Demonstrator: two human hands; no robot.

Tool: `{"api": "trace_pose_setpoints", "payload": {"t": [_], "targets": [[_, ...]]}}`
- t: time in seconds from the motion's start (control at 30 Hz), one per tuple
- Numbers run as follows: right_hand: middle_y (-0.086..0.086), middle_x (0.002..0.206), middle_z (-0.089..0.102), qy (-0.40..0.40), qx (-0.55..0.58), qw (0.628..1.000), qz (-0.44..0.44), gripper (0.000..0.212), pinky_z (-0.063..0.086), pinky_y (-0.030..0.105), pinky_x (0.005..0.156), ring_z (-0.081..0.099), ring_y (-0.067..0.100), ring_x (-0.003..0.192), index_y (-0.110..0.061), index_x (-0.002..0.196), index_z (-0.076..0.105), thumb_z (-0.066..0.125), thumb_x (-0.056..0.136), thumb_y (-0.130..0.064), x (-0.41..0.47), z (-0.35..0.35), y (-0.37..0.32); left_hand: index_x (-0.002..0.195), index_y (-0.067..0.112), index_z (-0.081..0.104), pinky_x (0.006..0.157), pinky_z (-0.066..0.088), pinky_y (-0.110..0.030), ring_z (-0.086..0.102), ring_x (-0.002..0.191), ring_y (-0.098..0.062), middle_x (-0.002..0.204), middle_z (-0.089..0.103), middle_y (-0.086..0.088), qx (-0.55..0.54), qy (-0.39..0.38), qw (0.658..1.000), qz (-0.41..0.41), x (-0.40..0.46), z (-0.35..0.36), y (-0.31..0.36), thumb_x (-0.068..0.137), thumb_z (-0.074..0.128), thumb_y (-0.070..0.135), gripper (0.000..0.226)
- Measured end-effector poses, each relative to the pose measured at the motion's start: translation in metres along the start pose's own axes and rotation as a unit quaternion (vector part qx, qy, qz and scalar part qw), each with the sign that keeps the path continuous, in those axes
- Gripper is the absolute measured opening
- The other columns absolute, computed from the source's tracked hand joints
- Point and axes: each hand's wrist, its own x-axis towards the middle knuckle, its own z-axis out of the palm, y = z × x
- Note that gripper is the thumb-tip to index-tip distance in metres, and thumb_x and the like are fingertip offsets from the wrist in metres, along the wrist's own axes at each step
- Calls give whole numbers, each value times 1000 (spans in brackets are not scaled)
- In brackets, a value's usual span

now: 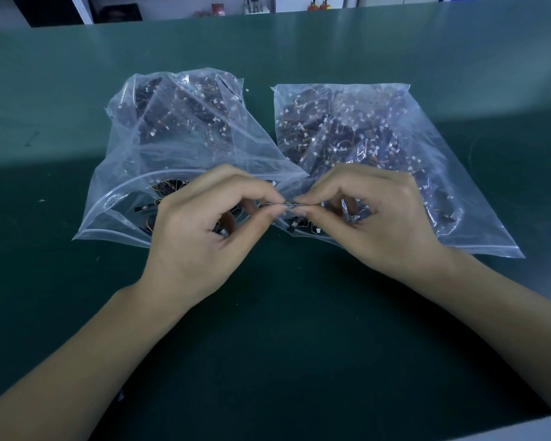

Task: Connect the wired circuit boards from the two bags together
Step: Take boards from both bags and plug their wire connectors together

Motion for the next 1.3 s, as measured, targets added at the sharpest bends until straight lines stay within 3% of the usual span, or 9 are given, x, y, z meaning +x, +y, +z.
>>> {"api": "trace_pose_setpoints", "payload": {"t": [0.2,0.47,0.63,1.3], "targets": [[0,82,73,7,-8,1000,-4,3,43,16,65,58,19,60,-7,94,80,83,96,-9,0,2,-2,98,7,77,62,50,-32,67,84,-13,93,70,1,8,0,1000,-13,-1,1,1,100,77,10,4],[2,78,72,7,-5,1000,1,7,46,22,60,59,19,61,-5,92,80,84,95,-10,0,1,0,98,6,78,61,50,-32,65,83,-12,93,70,-1,21,-1,1000,0,0,0,4,101,76,9,4],[0,81,73,-1,-2,1000,1,4,43,15,62,59,13,62,-6,94,79,83,95,-8,-1,2,-2,97,6,77,61,50,-31,65,83,-12,94,70,0,28,-1,1000,4,-1,-1,3,101,76,9,5],[0,79,72,4,-5,1000,-1,8,42,14,63,57,13,61,-4,91,79,83,95,-10,-1,2,-1,97,7,78,60,49,-30,64,82,-9,95,68,3,35,7,999,21,0,0,1,103,75,13,9]]}}
